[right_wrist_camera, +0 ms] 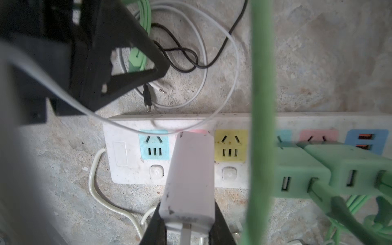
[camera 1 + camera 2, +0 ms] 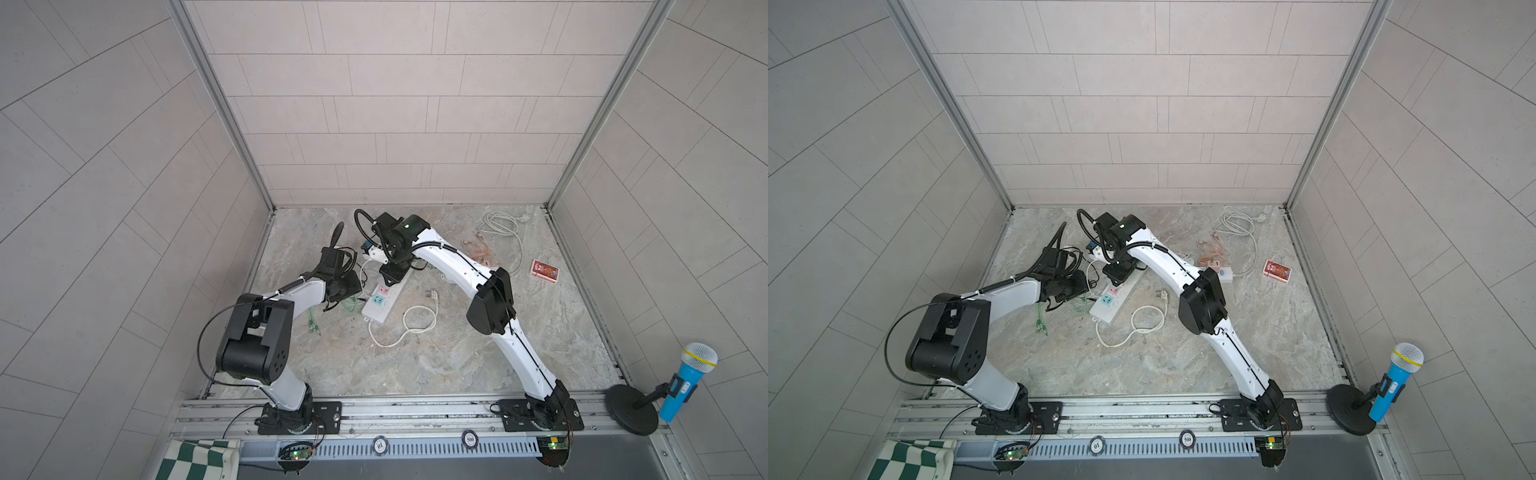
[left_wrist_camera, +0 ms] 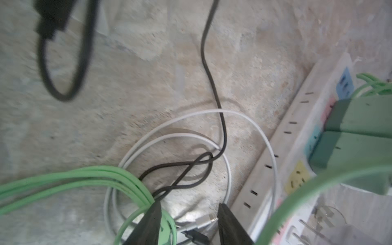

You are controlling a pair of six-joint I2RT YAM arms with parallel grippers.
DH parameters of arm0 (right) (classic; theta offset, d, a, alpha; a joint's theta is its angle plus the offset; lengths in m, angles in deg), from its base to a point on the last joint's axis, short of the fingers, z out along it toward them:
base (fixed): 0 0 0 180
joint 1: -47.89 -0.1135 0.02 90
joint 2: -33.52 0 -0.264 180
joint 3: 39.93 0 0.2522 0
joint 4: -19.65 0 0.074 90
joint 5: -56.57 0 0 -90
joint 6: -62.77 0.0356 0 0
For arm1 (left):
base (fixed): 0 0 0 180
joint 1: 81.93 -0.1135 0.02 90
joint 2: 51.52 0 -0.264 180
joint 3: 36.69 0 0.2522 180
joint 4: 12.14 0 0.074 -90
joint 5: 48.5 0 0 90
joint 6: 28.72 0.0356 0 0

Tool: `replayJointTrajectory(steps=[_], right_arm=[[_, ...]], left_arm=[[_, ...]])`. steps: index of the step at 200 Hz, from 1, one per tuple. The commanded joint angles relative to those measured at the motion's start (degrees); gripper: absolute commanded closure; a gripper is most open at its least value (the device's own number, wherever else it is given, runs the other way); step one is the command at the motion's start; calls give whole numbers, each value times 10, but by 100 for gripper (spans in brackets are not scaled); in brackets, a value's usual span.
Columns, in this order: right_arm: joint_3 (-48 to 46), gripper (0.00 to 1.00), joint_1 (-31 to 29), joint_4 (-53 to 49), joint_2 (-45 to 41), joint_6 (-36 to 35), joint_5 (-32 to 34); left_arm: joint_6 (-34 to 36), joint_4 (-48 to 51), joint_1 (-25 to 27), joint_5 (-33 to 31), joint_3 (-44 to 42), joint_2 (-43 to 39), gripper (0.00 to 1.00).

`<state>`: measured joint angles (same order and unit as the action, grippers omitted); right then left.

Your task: Insert the plug

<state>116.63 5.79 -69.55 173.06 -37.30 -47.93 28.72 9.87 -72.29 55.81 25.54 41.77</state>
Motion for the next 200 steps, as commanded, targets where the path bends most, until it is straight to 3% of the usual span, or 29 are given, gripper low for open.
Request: replayJointTrajectory(steps=[1,200], right_arm=[[-4,100,-5,-23,-9,1,14],[-5,100,-11,-32,25,2,16]], left_arm=[[18,33,-13,-52,23,11,52],[0,-114,72,40,-5,75,60]])
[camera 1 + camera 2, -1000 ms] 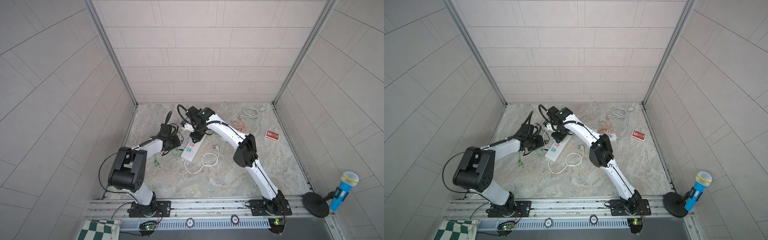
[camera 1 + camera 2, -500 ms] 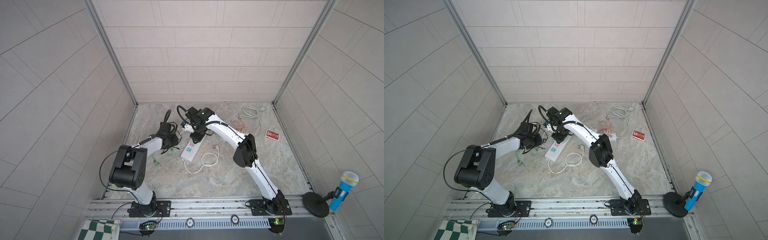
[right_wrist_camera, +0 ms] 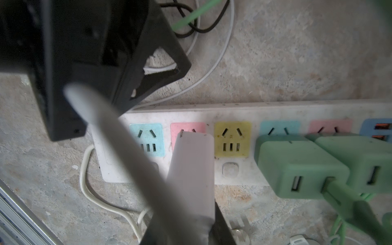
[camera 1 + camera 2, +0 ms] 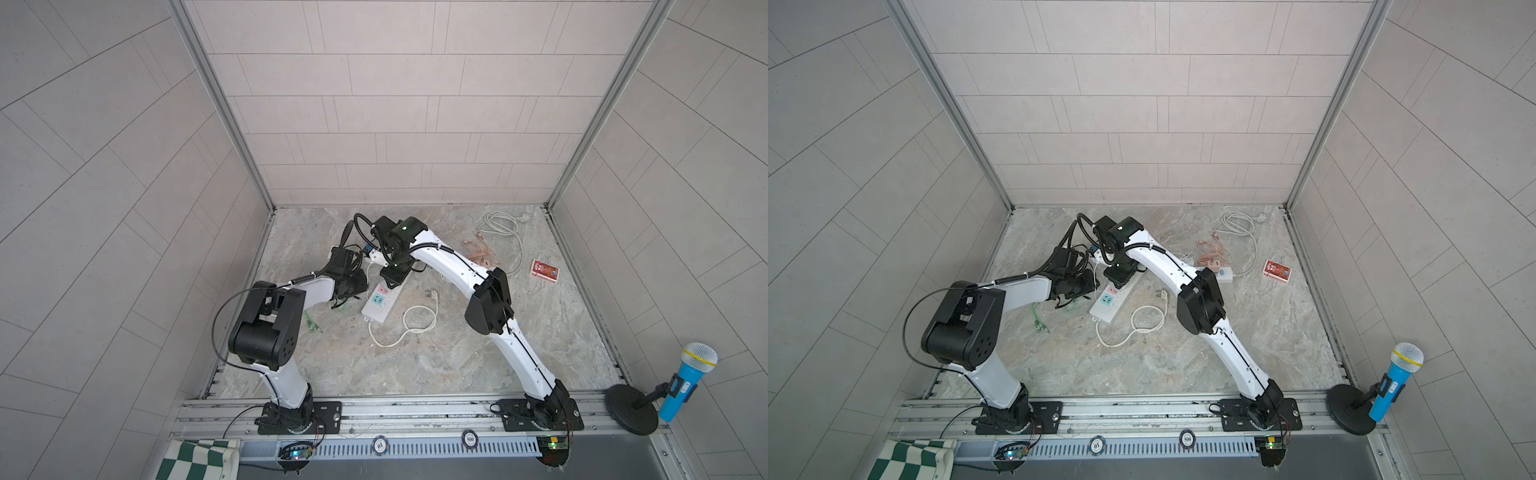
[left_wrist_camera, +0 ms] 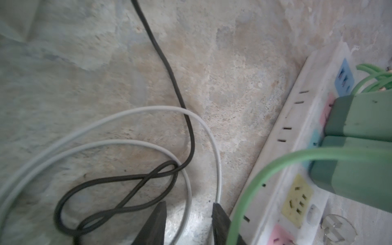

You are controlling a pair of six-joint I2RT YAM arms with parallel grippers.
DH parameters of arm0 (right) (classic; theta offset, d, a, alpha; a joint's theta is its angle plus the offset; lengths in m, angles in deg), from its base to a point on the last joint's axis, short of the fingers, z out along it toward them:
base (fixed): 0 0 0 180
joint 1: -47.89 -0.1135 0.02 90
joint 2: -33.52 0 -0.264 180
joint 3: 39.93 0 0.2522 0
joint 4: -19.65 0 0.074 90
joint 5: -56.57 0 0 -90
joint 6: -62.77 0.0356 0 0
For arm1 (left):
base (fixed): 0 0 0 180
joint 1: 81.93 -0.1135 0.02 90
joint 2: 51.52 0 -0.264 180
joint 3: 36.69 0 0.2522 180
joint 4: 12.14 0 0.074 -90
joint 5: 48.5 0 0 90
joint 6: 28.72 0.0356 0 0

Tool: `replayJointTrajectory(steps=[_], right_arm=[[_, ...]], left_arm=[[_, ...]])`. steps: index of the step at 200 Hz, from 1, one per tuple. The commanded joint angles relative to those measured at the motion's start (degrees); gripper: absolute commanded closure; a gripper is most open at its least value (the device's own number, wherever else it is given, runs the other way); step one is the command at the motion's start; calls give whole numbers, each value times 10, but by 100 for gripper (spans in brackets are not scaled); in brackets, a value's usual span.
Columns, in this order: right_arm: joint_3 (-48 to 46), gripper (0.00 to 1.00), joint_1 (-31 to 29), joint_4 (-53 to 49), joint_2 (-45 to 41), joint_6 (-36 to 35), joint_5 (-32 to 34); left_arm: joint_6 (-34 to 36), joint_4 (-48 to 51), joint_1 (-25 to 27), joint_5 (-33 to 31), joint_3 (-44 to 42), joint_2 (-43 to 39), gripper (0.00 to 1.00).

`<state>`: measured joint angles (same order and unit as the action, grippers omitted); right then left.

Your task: Insert the plug

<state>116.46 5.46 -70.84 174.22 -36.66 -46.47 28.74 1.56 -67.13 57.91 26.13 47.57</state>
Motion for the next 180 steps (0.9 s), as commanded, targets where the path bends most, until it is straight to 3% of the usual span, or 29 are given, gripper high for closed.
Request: replayJointTrajectory(steps=[1,69,113,151,180], right_arm=[[-3,100,-8,-20,13,-5,1],[-38,100,-8,-41,-6,-2,12],[-75,100,-9,-37,-38,-6,11],[-82,100,-12,-52,-44,-34,20],[-69,100,-13,-65,-29,-67,22]], left_arm=[[0,-32,21,20,-12,17,60],[-43,-94,90,40,-73,5,62],[-41,-82,91,28,-94,-40,62],[-13,-23,88,-18,-97,-106,62],[-8,-33,88,-6,-110,-114,62]])
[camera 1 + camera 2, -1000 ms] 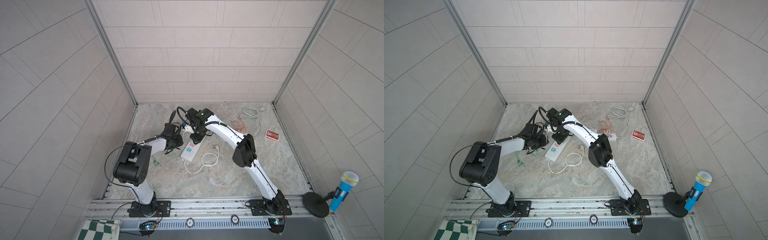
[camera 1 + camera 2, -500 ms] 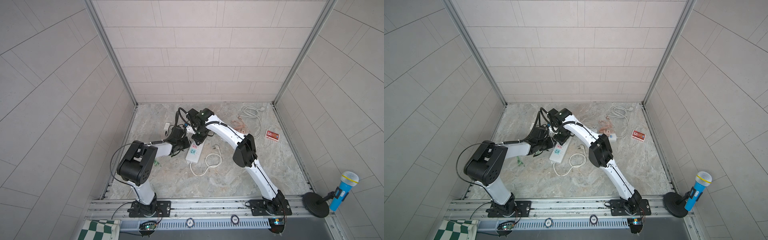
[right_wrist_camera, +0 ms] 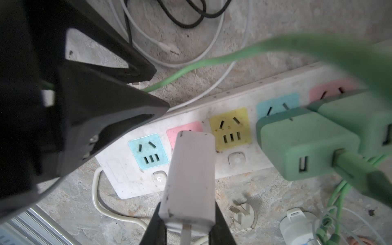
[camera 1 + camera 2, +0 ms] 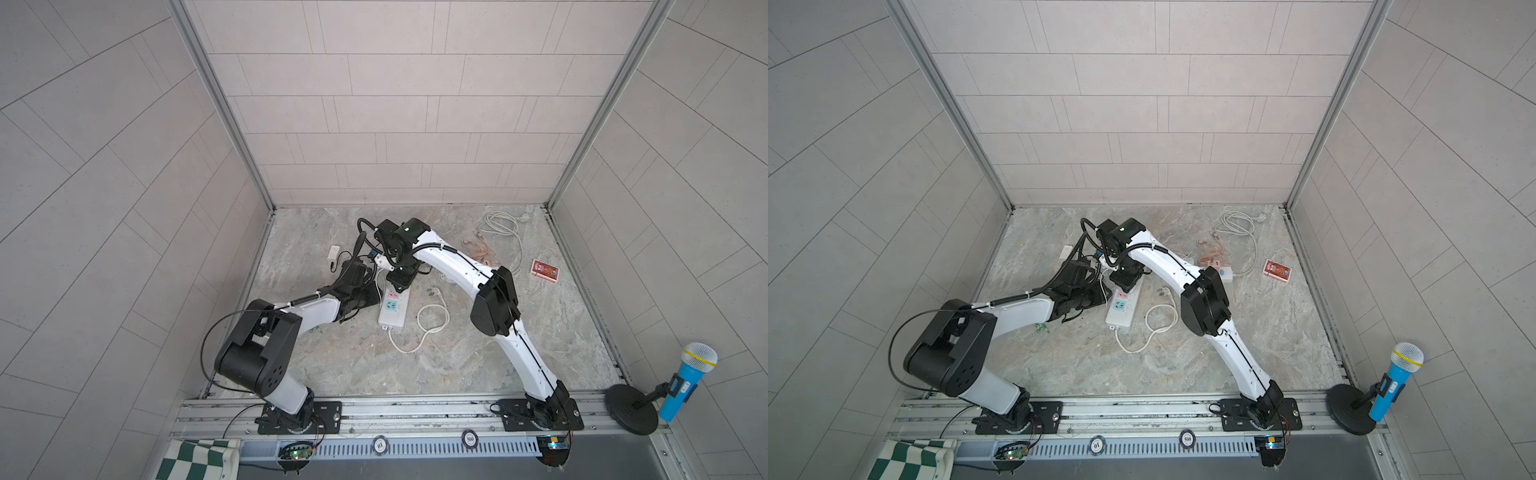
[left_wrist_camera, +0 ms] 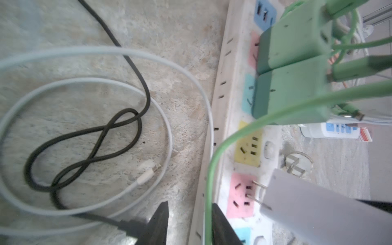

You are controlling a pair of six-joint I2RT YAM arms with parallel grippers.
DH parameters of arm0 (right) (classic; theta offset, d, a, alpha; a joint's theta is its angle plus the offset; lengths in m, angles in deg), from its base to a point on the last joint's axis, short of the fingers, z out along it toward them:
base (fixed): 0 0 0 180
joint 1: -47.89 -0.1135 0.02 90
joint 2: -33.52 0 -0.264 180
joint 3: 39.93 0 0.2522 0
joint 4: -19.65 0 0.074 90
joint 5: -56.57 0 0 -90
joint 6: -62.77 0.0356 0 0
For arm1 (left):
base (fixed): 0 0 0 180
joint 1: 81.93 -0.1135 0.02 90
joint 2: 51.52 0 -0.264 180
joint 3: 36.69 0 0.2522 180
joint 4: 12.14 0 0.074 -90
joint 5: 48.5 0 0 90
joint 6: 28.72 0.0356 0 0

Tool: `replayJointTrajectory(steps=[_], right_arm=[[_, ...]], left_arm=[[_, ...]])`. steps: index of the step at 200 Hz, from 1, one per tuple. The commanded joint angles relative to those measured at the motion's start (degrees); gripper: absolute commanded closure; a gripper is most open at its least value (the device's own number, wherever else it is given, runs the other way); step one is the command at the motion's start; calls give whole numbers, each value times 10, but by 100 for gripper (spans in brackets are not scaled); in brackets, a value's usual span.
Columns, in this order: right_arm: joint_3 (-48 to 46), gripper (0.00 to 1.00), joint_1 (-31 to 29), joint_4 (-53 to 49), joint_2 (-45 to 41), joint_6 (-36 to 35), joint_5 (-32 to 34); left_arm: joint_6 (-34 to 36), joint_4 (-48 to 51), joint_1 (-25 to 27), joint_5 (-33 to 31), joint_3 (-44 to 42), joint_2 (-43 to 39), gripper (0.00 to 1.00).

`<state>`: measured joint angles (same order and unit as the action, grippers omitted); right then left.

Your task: Insert the plug

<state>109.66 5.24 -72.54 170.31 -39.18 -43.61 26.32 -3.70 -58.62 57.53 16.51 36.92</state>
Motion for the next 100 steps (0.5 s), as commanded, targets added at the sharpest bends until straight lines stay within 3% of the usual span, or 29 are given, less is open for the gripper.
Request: replayJointTrajectory(steps=[1,59,100], right_arm=[[0,100,-11,-49,10,-43,-6],[15,100,-17,-86,23,-106,15],[26,100,-30,-94,28,-114,16]], left_arm=[[16,19,3,-2,-13,-7,62],[11,7,2,3,-38,-15,62],[15,25,0,-11,-48,-47,62]])
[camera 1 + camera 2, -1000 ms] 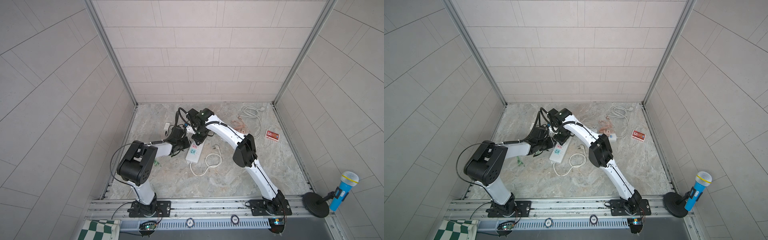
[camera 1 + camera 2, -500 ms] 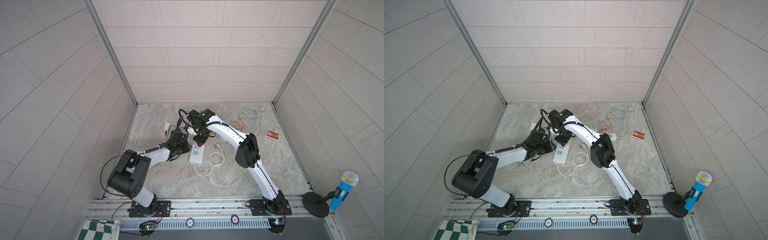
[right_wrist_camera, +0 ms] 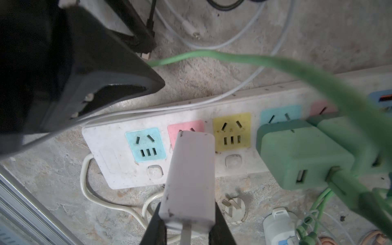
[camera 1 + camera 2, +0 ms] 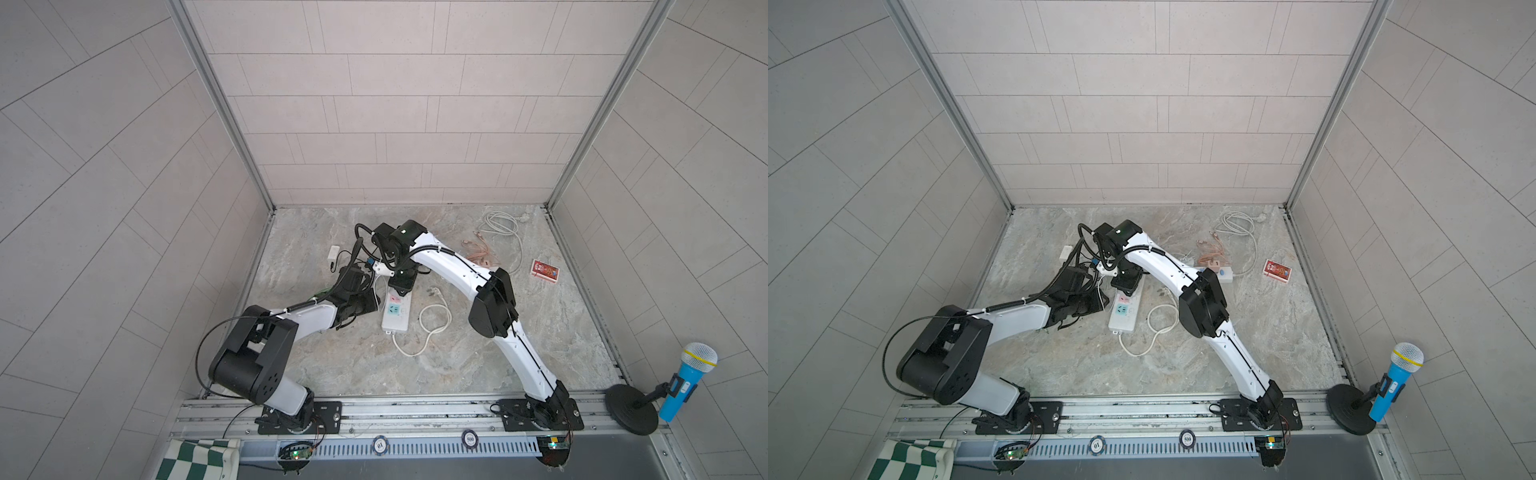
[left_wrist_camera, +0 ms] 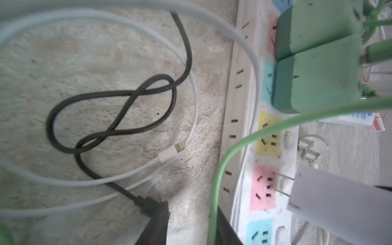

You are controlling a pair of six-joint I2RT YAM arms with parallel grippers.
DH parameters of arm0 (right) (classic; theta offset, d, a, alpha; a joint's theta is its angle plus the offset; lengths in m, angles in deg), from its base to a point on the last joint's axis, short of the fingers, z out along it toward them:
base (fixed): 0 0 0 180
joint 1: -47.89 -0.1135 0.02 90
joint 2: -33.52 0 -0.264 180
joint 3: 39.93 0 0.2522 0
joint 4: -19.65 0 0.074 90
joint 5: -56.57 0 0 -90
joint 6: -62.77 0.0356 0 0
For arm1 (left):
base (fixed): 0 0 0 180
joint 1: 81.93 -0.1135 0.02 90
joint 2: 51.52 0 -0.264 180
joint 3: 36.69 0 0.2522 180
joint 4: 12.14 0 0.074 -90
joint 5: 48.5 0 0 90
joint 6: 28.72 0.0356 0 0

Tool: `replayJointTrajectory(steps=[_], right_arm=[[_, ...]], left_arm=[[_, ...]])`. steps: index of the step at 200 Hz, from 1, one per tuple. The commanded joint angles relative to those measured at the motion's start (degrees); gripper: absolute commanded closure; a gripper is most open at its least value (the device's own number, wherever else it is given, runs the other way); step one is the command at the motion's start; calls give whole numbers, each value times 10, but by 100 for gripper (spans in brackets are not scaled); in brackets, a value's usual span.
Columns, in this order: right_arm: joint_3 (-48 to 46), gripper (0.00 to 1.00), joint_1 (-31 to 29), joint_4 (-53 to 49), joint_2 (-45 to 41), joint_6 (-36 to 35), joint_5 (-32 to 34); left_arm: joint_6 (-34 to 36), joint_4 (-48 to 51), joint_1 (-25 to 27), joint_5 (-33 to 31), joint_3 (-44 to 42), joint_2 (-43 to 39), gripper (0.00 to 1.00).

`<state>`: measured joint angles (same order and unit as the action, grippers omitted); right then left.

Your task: Insert the plug

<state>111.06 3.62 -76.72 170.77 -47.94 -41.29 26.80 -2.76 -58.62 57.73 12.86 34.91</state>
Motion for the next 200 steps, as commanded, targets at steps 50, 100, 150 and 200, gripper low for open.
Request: replayJointTrajectory(steps=[50,100,150,200], right_arm=[[20,100,-26,-71,22,-36,-7],[36,100,-31,-84,30,-34,-3],[50,100,-39,-101,20,-34,-1],[40,100,-49,-98,11,-25,5]], left_arm=[[13,23,-11,-15,-37,-65,63],[16,30,-13,-26,-67,-94,63],[22,50,-20,-44,-73,-134,63],[24,62,-25,-63,-82,-153,63]])
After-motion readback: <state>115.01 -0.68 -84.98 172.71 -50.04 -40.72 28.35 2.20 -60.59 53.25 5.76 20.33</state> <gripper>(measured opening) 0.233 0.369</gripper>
